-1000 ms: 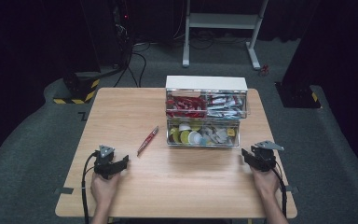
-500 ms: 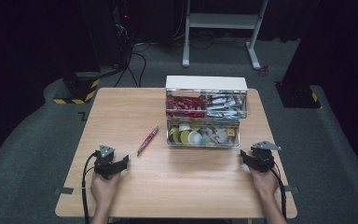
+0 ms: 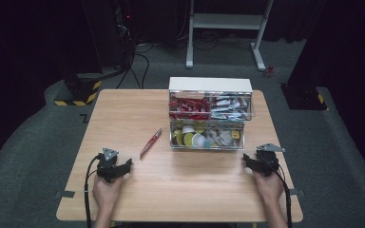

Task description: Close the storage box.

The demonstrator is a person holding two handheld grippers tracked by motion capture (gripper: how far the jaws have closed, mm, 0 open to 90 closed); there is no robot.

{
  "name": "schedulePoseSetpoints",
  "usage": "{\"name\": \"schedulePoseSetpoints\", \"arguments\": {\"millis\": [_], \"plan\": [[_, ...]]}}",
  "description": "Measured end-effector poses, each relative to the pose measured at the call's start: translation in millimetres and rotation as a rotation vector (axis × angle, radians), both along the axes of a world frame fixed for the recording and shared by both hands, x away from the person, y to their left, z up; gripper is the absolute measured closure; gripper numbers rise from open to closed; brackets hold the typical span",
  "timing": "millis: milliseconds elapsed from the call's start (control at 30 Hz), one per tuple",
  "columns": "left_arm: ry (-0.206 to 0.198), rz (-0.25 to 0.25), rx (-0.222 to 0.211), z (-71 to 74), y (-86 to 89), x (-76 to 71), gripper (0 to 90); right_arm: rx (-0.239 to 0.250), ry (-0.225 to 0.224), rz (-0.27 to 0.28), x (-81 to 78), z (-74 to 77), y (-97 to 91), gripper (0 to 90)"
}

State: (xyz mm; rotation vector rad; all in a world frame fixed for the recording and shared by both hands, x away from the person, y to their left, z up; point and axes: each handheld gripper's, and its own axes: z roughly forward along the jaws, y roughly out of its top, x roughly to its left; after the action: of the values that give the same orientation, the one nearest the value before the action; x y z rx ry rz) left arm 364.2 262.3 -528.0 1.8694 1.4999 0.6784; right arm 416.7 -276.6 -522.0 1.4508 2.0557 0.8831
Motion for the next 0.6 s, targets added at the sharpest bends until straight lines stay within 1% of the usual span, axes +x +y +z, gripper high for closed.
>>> {"name": "schedulePoseSetpoints", "arguments": {"millis": [233,267,300,600], "plan": [[0.001,0.000,-0.002,0.0,0.1,0.0,31.0,-0.006,-0.005,0.006,0.1,-0.1,-0.6,38.2],[0.001,-0.001,-0.002,0.0,0.1,0.0,30.9,-0.013,-0.011,0.014,0.7,-0.2,-1.3,38.2],[0.001,-0.001,-0.003,0.0,0.1,0.0,30.9,-0.004,-0.003,0.004,0.0,-0.1,-0.3,38.0],[0.001,-0.002,-0.002,0.0,0.1,0.1,30.6,-0.001,0.000,0.002,-0.2,-0.1,0.0,37.5]]}}
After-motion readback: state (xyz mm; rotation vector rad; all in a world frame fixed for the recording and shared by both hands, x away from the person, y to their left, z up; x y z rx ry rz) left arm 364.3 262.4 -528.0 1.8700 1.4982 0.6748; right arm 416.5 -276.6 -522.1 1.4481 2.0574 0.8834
